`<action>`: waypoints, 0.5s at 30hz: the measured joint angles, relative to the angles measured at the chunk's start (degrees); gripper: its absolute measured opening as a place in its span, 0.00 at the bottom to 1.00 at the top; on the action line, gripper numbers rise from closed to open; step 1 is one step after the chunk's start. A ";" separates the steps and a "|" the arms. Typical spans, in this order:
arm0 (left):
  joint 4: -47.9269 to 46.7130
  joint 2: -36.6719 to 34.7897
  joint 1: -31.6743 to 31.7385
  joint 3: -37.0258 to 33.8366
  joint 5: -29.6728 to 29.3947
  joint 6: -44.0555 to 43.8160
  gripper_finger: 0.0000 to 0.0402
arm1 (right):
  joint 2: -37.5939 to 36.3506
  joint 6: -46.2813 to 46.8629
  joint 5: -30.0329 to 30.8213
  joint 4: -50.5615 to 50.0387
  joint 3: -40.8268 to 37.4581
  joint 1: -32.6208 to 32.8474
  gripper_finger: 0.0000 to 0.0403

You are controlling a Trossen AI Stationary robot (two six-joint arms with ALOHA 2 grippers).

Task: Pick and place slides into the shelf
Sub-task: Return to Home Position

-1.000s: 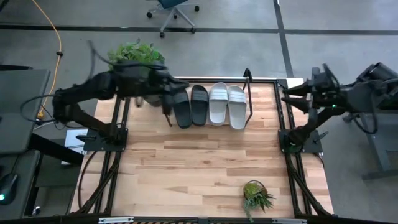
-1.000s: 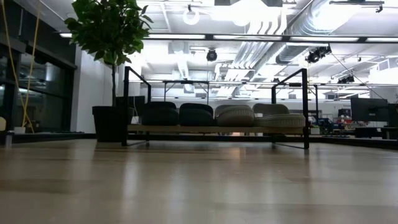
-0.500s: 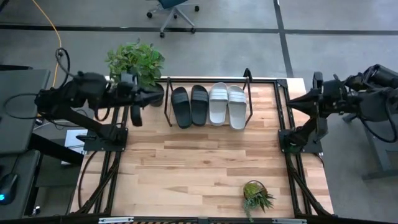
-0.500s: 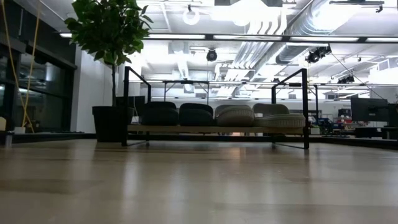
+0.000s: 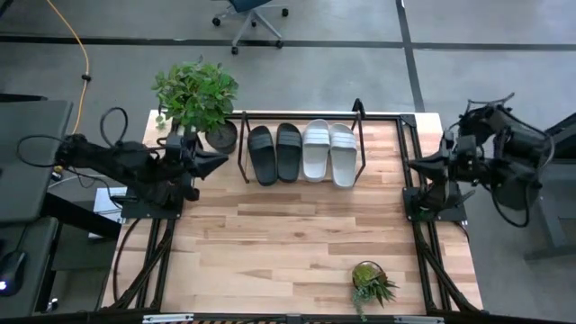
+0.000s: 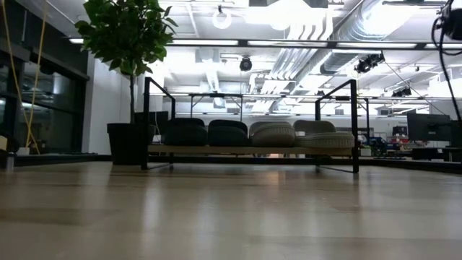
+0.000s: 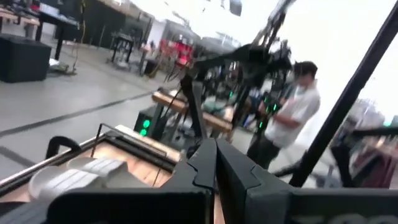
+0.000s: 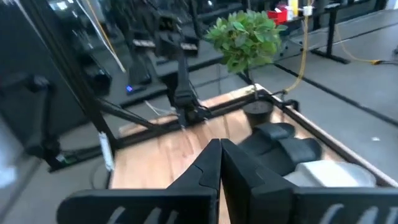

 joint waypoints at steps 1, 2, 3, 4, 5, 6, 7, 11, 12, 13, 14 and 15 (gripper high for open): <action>3.12 -1.21 0.00 -2.84 0.00 -0.27 0.00 | -0.94 -0.14 1.10 2.55 -2.20 0.93 0.00; 5.86 -2.27 0.00 -5.41 0.06 -0.94 0.00 | -1.80 -0.30 2.78 4.95 -4.43 1.83 0.00; 8.30 -3.21 0.10 -7.75 0.10 -1.48 0.00 | -2.57 -0.28 4.51 6.83 -6.50 2.71 0.00; 10.65 -4.03 0.07 -10.03 0.18 -1.94 0.00 | -3.25 -0.06 6.44 8.51 -8.65 3.56 0.00; 12.85 -4.70 0.07 -12.02 0.26 -2.55 0.00 | -3.91 0.58 8.12 9.94 -10.63 4.32 0.00; 14.60 -5.27 0.07 -13.77 0.23 -2.97 0.00 | -4.52 1.73 9.34 10.93 -12.40 5.10 0.00; 16.11 -5.72 0.07 -15.35 0.22 -3.33 0.00 | -5.18 3.34 9.92 11.85 -14.06 5.82 0.00; 18.18 -6.84 0.11 -18.66 0.26 -5.55 0.00 | -6.78 5.99 9.66 15.82 -18.21 7.41 0.00; 18.21 -7.01 0.11 -19.03 0.26 -6.13 0.00 | -6.98 5.66 9.66 16.80 -18.61 7.43 0.00; 18.21 -7.18 0.11 -19.31 0.26 -6.45 0.00 | -7.12 5.11 9.66 17.41 -18.74 7.37 0.00; 18.17 -7.27 0.11 -19.39 0.26 -6.55 0.00 | -7.25 4.13 9.67 18.45 -18.75 7.37 0.00; 18.20 -7.35 0.11 -19.39 0.25 -6.56 0.00 | -7.37 2.57 9.62 19.85 -18.75 7.37 0.00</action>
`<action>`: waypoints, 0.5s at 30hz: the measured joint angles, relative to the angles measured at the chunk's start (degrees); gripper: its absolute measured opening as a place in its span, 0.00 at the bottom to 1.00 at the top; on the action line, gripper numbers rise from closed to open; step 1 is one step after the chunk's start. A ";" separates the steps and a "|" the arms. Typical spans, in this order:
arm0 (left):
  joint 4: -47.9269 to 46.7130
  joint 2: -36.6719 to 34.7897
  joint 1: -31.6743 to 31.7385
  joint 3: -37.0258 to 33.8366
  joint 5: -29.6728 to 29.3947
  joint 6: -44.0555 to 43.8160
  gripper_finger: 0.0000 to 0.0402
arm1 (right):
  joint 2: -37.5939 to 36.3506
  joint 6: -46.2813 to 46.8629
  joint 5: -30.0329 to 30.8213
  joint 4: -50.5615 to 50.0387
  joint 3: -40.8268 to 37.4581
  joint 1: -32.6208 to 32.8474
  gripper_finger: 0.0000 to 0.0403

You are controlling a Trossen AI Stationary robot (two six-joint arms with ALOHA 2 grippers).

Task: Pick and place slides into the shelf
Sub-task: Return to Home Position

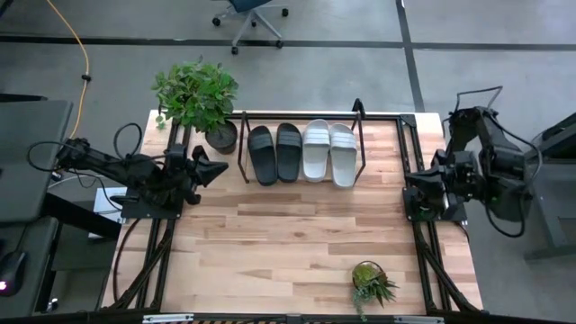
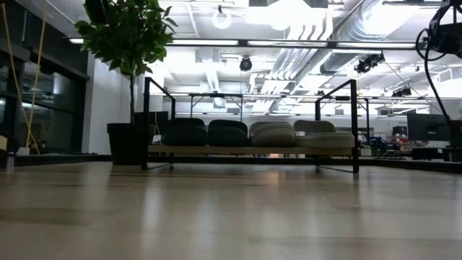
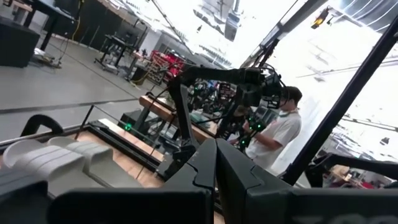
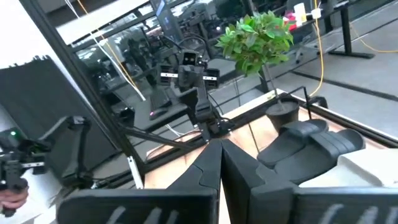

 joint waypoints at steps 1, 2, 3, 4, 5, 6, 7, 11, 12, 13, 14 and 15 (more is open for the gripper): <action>0.10 -0.03 0.00 0.00 0.00 0.02 0.00 | -0.06 -2.03 -0.06 1.75 0.00 0.00 0.00; 0.14 -0.03 0.00 0.00 -0.04 0.04 0.00 | -0.10 -4.39 -0.14 3.86 0.00 0.00 0.00; 0.11 -0.03 0.00 0.02 -0.29 0.05 0.00 | -0.10 -6.88 -0.27 6.13 0.00 0.00 0.00; 0.07 -0.04 0.00 0.02 -0.48 0.13 0.00 | -0.07 -9.39 -0.82 8.62 0.02 0.00 0.00; 0.05 -0.18 0.00 0.02 -0.64 0.30 0.00 | -0.03 -12.04 -1.59 11.50 0.02 -0.04 0.00; 0.05 -0.41 0.00 0.02 -0.70 0.40 0.00 | -0.03 -15.01 -2.81 14.56 0.00 -0.42 0.00; 0.09 -0.50 0.00 0.02 -0.80 0.43 0.00 | 0.13 -18.25 -4.20 17.86 0.02 -1.08 0.00; 0.05 -0.45 0.00 0.02 -0.83 0.46 0.00 | 1.30 -33.90 -13.94 32.15 0.02 -7.85 0.00; -0.01 -0.40 0.00 0.02 -0.84 0.46 0.00 | 1.67 -38.33 -17.40 35.82 0.02 -10.39 0.00; -0.06 -0.40 0.00 0.02 -0.84 0.45 0.00 | 2.04 -42.71 -21.56 39.29 0.02 -13.20 0.00; -0.03 -0.43 0.00 0.02 -0.84 0.43 0.00 | 2.36 -46.77 -26.35 42.39 0.02 -16.12 0.00; -0.03 -0.45 0.00 0.02 -0.84 0.34 0.00 | 2.56 -50.42 -31.37 44.83 0.02 -19.17 0.00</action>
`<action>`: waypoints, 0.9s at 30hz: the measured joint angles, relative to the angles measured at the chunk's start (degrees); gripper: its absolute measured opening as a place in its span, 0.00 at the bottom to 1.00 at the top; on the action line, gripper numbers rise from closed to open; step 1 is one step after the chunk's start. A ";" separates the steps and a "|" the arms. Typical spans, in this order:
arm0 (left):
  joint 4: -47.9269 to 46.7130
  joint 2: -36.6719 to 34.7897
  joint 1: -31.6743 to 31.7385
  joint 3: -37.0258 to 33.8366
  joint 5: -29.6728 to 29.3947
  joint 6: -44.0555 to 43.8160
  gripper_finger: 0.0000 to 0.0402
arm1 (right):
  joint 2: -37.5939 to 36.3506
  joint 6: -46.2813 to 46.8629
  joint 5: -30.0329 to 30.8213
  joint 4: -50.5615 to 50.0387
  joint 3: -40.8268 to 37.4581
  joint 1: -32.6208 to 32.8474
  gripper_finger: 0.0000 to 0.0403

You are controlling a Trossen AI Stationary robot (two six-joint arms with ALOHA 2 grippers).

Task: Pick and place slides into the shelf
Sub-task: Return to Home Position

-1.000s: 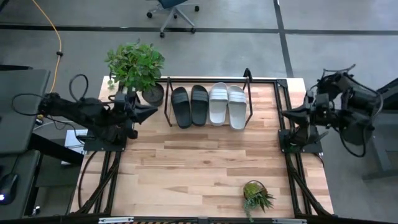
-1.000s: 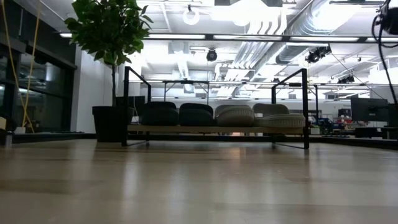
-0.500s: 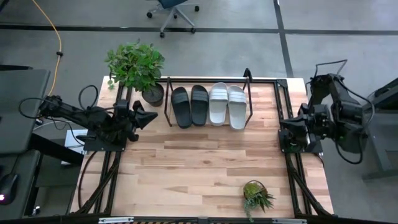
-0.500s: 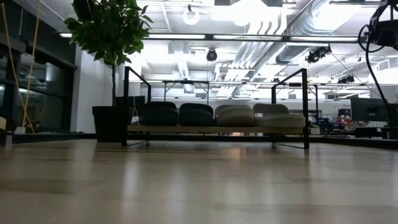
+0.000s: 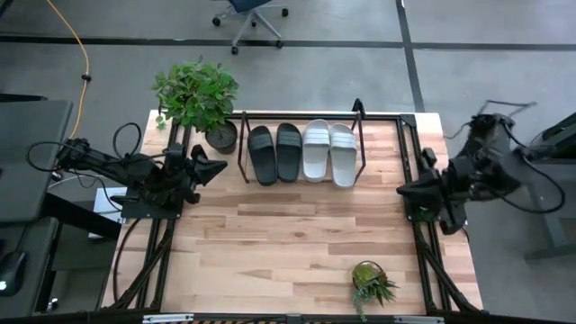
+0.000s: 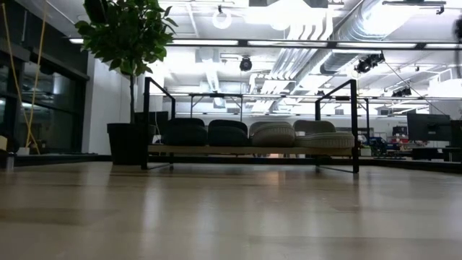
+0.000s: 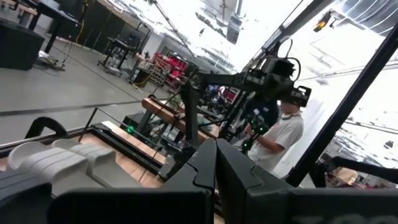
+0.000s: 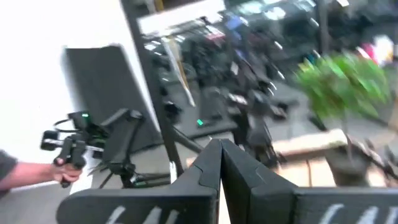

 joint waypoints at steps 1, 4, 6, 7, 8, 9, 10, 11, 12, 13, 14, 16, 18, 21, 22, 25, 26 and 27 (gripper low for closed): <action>0.02 0.00 0.00 0.00 -0.02 -0.10 0.00 | 0.06 -2.43 -4.23 1.41 0.00 -3.32 0.00; 0.00 0.00 0.00 0.00 0.00 -0.12 0.00 | -0.97 -4.66 -14.68 1.12 0.00 -11.84 0.00; 0.00 0.00 0.00 0.00 0.13 -0.12 0.00 | -2.84 -5.00 -19.86 0.21 0.00 -15.67 0.00; 0.00 0.00 0.00 0.00 0.22 -0.14 0.00 | -3.93 -5.24 -21.39 -0.34 0.02 -17.12 0.00; 0.00 0.02 0.00 0.00 0.24 -0.14 0.00 | -4.96 -5.46 -21.97 -1.56 0.04 -18.45 0.00; -0.02 0.00 0.00 0.00 0.24 -0.14 0.00 | -6.14 -5.53 -22.13 -3.43 0.04 -19.71 0.00; 0.00 0.00 0.00 0.00 0.24 -0.14 0.00 | -7.20 -5.18 -22.26 -5.06 0.04 -20.80 0.00; 0.00 0.00 0.00 0.00 0.24 -0.16 0.00 | -8.27 -4.75 -22.60 -6.40 0.02 -21.77 0.00; -0.02 0.02 0.00 0.00 0.26 -0.20 0.00 | -9.41 -4.32 -23.11 -6.85 -0.35 -22.58 0.00; -0.02 0.02 0.00 0.00 0.29 -0.31 0.00 | -10.63 -4.16 -23.54 -6.76 -1.08 -23.08 0.00; -0.02 0.00 0.00 0.00 0.45 -0.35 0.00 | -11.98 -4.14 -23.80 -6.52 -2.25 -23.46 0.00; -0.07 0.02 0.00 0.00 0.98 -0.70 0.00 | -14.92 -4.15 -23.50 -4.75 -5.60 -23.94 0.00; -0.09 0.02 0.00 0.00 1.07 -1.07 0.00 | -17.67 -4.80 -22.69 -1.49 -10.21 -24.30 0.00; -0.13 0.02 0.00 0.00 1.07 -1.91 0.00 | -20.63 -7.76 -22.74 6.35 -17.47 -24.91 0.00; -0.15 0.02 0.00 0.00 1.07 -2.35 0.00 | -21.49 -8.31 -22.74 8.73 -19.52 -25.28 0.00; -0.17 0.02 0.00 0.00 1.06 -3.24 0.00 | -23.55 -8.44 -22.17 12.99 -24.75 -27.20 0.00; -0.18 0.04 0.00 0.00 1.04 -3.38 0.00 | -23.93 -7.54 -22.21 13.37 -26.21 -28.02 0.00; -0.20 0.04 -0.02 0.00 1.00 -3.65 0.00 | -24.44 -6.34 -22.62 13.25 -27.67 -28.93 0.00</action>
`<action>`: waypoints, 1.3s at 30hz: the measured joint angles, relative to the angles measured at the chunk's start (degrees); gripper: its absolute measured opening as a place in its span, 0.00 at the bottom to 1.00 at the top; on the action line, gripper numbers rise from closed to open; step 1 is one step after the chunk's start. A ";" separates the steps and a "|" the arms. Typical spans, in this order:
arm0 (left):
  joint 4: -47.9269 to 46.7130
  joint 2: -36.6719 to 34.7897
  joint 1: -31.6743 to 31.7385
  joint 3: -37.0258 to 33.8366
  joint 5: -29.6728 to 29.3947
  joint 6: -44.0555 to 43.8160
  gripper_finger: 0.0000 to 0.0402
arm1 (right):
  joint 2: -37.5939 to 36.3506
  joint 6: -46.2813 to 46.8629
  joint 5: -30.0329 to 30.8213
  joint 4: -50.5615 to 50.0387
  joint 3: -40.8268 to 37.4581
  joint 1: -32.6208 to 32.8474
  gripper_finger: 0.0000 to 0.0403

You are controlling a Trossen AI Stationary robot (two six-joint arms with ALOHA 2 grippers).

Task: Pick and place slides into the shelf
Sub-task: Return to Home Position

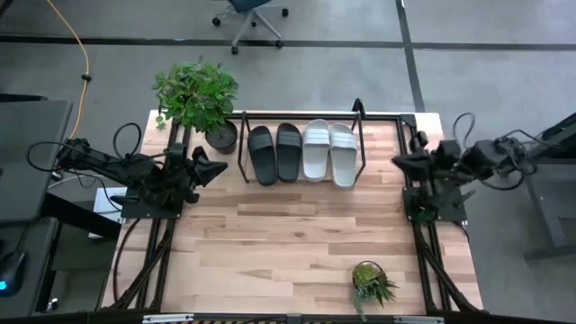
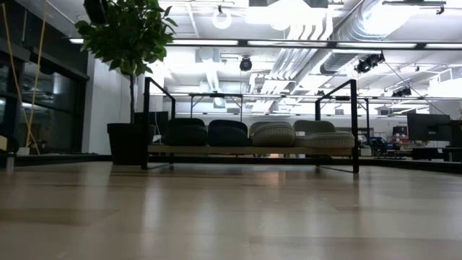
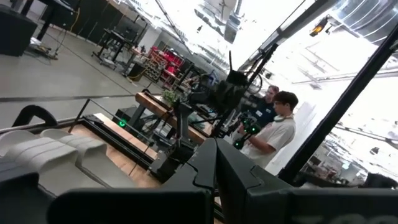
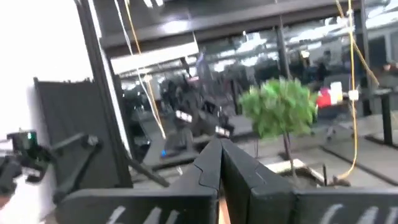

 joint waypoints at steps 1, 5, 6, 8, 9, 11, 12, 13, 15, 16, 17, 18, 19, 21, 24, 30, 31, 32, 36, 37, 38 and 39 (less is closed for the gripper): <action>-0.18 0.00 0.00 0.00 -0.24 -0.29 0.00 | -0.53 1.11 -0.73 -0.04 -1.15 -0.91 0.00; -0.71 0.00 0.02 0.00 -1.15 -0.55 0.00 | -2.13 3.71 -2.18 0.44 -4.59 -5.15 0.00; -0.74 0.00 0.02 0.00 -1.53 -0.55 0.00 | -2.38 3.93 -2.98 0.32 -5.12 -6.42 0.00; -0.72 0.00 0.02 0.00 -1.94 -0.57 0.00 | -2.90 4.75 -5.55 -0.04 -5.86 -9.13 0.00; -0.74 0.00 0.02 0.00 -2.07 -0.56 0.00 | -3.33 5.11 -7.17 -0.27 -6.03 -10.51 0.00; -0.90 0.00 0.02 0.00 -2.07 -0.57 0.00 | -4.13 6.22 -9.81 -1.87 -6.13 -13.09 0.00; -1.18 0.00 0.02 0.00 -2.08 -0.57 0.00 | -4.40 6.67 -10.77 -2.83 -6.27 -14.36 0.00; -1.55 0.00 0.02 0.00 -2.07 -0.60 0.00 | -4.72 7.21 -11.57 -3.78 -6.84 -15.55 0.00; -2.11 0.00 0.02 0.00 -2.09 -0.67 0.00 | -5.45 7.69 -13.60 -4.46 -8.58 -18.11 0.00; -2.23 0.00 0.02 0.00 -2.09 -0.71 0.00 | -5.83 7.98 -14.80 -3.66 -9.55 -19.42 0.00; -2.29 0.00 0.02 0.00 -2.09 -0.75 0.00 | -6.32 8.78 -15.98 -2.99 -10.67 -20.73 0.00; -2.29 0.00 0.02 0.00 -2.09 -0.77 0.00 | -6.72 9.30 -17.27 -2.34 -11.81 -22.08 0.00; -2.30 0.00 0.02 0.00 -2.09 -0.77 0.00 | -6.86 10.06 -18.43 -0.72 -13.10 -23.31 0.00; -2.38 0.00 0.02 0.00 -2.09 -0.79 0.00 | -7.12 10.81 -21.14 2.54 -15.90 -25.51 0.00; -2.43 -0.01 0.02 0.00 -2.11 -0.74 0.00 | -7.13 10.89 -24.88 9.82 -19.80 -28.22 0.00; -2.42 -0.02 0.02 0.00 -2.09 -0.89 0.00 | -7.15 12.35 -30.60 24.88 -27.30 -33.78 0.00; -2.42 -0.02 0.02 0.00 -2.09 -1.08 0.00 | -7.17 12.82 -31.86 26.13 -27.95 -34.70 0.00; -2.42 -0.02 0.02 0.00 -2.09 -1.46 0.00 | -7.22 13.30 -32.97 26.48 -28.34 -35.54 0.00; -2.42 0.00 0.02 0.00 -2.11 -2.26 0.00 | -7.18 13.70 -35.82 26.45 -29.03 -37.82 0.00; -2.42 0.02 0.02 0.00 -2.11 -2.24 0.00 | -7.45 13.72 -36.00 27.01 -29.47 -38.32 0.00; -2.42 0.04 0.02 0.00 -2.11 -2.24 0.00 | -7.79 13.70 -36.09 27.25 -29.95 -38.70 0.00; -2.43 0.04 0.02 0.00 -2.11 -2.24 0.00 | -8.17 13.82 -36.24 28.03 -30.69 -38.99 0.00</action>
